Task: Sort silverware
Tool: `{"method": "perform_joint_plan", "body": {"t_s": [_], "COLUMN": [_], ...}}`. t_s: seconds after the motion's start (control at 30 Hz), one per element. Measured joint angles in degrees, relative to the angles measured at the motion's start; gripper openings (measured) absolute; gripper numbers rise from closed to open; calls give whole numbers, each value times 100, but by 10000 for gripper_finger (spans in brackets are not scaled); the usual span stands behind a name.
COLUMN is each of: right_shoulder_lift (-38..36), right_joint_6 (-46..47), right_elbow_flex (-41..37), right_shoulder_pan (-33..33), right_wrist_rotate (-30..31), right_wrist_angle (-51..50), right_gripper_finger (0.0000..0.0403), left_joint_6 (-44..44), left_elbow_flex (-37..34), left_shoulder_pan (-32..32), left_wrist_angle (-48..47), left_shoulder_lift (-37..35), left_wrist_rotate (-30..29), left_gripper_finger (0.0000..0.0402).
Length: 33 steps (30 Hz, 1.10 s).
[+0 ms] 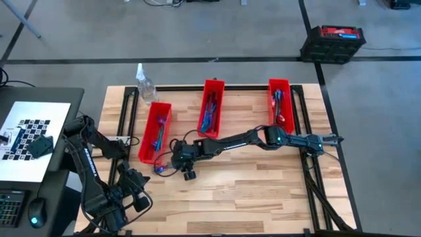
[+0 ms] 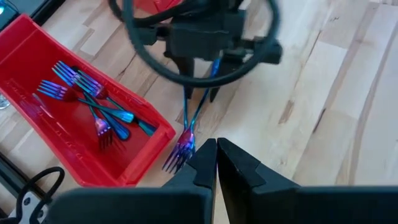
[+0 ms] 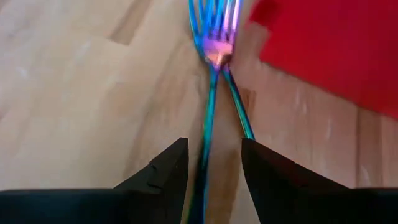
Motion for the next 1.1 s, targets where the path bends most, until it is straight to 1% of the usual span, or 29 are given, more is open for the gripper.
{"method": "perform_joint_plan", "body": {"t_s": [0.5, 0.6, 0.77, 0.8, 0.97, 1.1], "right_shoulder_lift": [349, 427, 459, 459, 452, 491], "right_joint_6": [130, 143, 381, 383, 506, 527], "right_elbow_flex": [-52, -37, -31, -33, 110, 557], "right_shoulder_pan": [100, 141, 138, 130, 60, 51], "right_wrist_rotate": [29, 52, 44, 11, -94, -351], "right_wrist_angle": [-39, -156, -268, -268, -442, -967], "right_gripper_finger": [132, 106, 21, 13, 6, 4], "left_joint_6": [4, 6, 8, 8, 6, 21], "left_elbow_flex": [0, 0, 0, 0, 0, 0], "left_shoulder_pan": [-1, -1, 1, 1, 1, -1], "left_wrist_angle": [53, 90, 111, 109, 136, 210], "left_shoulder_lift": [0, 0, 0, 0, 0, 0], "left_wrist_rotate": [-7, -7, -3, -6, -6, -1], "left_gripper_finger": [0, 0, 0, 0, 0, 0]}}
